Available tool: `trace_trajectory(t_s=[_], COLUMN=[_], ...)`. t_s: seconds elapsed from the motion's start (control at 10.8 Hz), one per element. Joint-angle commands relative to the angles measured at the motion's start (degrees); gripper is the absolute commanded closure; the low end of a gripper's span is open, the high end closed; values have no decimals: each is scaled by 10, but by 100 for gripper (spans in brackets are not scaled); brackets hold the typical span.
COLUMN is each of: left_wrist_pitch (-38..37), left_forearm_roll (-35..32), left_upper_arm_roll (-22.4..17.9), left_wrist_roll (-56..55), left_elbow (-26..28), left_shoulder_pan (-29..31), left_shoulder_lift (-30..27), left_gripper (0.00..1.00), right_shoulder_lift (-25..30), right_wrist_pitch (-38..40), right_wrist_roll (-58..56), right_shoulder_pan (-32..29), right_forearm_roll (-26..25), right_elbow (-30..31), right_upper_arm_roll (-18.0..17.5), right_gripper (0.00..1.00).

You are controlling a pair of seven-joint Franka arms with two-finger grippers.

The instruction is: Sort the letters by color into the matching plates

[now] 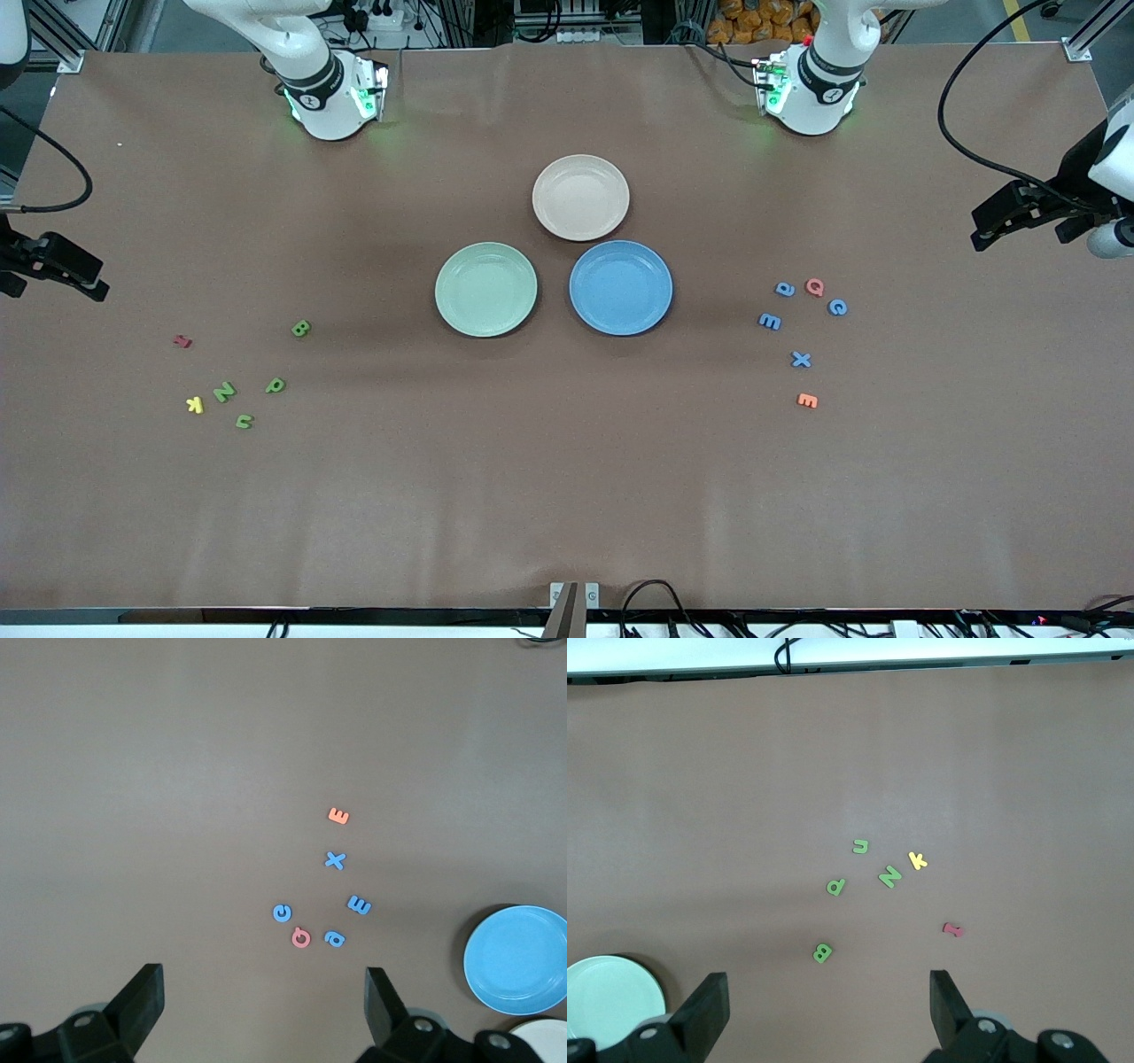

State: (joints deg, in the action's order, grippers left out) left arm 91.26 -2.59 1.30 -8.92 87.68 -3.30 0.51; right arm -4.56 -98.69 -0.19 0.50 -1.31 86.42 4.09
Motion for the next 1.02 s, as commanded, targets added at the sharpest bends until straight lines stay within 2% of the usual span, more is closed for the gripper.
trace_trajectory(t_s=[0.0, 0.28, 0.56, 0.74, 0.93], left_wrist_pitch=[-1, -1, -2, 10, 57], left_forearm_roll=[5, 5, 12, 11, 12], left_upper_arm_roll=[-3, 0, 1, 1, 1], left_wrist_roll=[15, -28, -26, -22, -21], left_elbow=[3, -1, 13, 50, 111], left_shoulder_pan=[6, 4, 7, 6, 8], left_shoulder_lift=[-9, -4, -6, -19, -37], left_gripper=[0, 0, 0, 0, 0], right_shoulder_lift=[-3, -3, -4, -4, -6], right_wrist_pitch=[2, 3, 2, 2, 3], right_wrist_roll=[0, 0, 0, 0, 0], right_shoulder_pan=[-1, -1, -2, -2, -2], right_forearm_roll=[0, 0, 0, 0, 0], right_elbow=[-6, -6, -6, -6, -6], right_upper_arm_roll=[0, 0, 0, 0, 0], right_gripper=[0, 0, 0, 0, 0])
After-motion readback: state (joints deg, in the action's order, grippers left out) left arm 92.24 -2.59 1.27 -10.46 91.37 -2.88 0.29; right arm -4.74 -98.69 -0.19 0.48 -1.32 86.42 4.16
